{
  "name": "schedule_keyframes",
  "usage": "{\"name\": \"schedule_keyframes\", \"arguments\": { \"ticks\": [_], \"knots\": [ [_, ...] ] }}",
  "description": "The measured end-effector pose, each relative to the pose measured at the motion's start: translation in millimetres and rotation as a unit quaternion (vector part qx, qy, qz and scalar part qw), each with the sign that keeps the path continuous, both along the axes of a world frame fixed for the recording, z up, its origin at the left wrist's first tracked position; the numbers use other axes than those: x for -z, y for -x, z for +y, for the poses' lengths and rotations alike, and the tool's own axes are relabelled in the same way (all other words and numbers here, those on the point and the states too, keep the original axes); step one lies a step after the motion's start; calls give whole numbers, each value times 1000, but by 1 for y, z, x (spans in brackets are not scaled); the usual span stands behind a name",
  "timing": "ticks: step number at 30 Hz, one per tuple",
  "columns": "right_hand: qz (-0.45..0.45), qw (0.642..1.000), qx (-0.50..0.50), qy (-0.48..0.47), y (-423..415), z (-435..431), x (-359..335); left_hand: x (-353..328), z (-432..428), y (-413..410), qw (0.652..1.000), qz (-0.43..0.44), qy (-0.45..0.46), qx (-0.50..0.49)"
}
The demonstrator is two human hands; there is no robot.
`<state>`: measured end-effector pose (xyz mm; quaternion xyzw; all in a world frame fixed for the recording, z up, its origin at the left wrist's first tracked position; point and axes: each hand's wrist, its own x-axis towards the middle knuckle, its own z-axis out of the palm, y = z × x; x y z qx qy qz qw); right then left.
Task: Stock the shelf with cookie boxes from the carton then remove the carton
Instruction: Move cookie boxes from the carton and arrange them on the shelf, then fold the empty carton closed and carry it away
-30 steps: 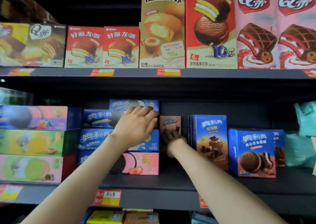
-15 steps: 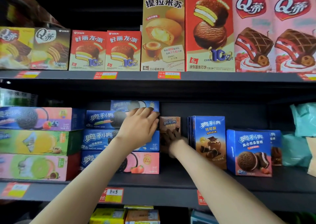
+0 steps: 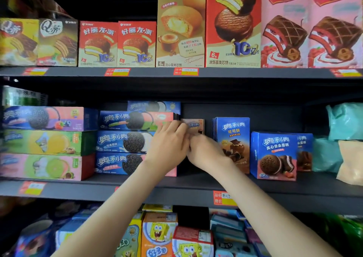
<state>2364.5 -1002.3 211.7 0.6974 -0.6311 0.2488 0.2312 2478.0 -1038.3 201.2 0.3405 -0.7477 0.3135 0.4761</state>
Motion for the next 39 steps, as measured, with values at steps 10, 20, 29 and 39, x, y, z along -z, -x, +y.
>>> {"name": "schedule_keyframes", "arguments": {
  "ticks": [10,20,29,39],
  "knots": [
    [-10,976,-97,193,-11,75,58,60,78,-7,985,112,-31,129],
    [16,963,-234,129,-103,108,211,236,129,-76,913,347,-184,113],
    [-1,917,-372,-148,-175,65,379,404,137,-147,827,373,-399,-133],
    [51,791,-363,-490,-248,66,628,620,200,-198,506,575,-522,-376]
  ]
}}
